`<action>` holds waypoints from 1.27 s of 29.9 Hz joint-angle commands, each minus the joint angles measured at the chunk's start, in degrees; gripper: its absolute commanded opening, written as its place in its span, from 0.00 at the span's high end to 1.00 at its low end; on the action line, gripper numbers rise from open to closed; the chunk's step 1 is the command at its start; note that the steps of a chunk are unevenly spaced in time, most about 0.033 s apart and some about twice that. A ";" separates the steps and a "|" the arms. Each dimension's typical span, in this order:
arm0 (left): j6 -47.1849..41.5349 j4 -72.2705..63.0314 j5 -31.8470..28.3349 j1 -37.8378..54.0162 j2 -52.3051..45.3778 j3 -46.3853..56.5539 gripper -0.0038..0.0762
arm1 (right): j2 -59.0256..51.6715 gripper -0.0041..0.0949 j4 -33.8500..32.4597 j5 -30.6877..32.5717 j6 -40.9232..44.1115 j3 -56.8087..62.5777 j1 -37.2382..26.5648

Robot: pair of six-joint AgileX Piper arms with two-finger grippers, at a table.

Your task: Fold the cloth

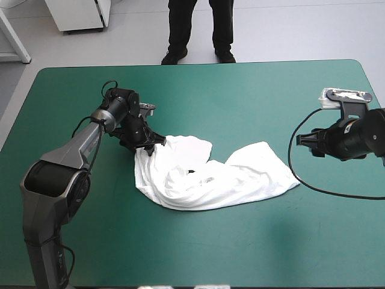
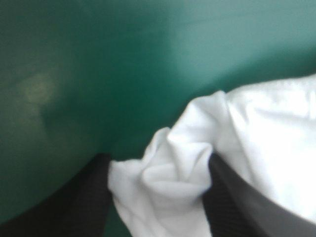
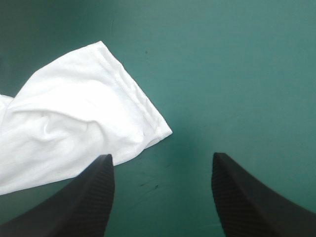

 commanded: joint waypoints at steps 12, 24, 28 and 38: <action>-0.95 -1.02 -1.69 -0.28 0.23 0.52 0.96 | 3.53 0.37 1.95 -0.01 -0.85 -0.01 0.69; -0.08 -1.13 -0.64 -0.28 0.23 0.52 0.96 | 9.36 0.37 -2.45 -14.51 4.20 15.30 6.74; -0.08 -1.24 -0.83 -0.28 0.23 0.52 0.96 | 13.17 0.37 -2.55 -16.47 4.20 16.52 6.74; -0.01 -1.24 -0.95 -0.28 0.03 0.42 0.96 | 21.85 0.37 -2.01 -20.13 4.06 16.52 3.29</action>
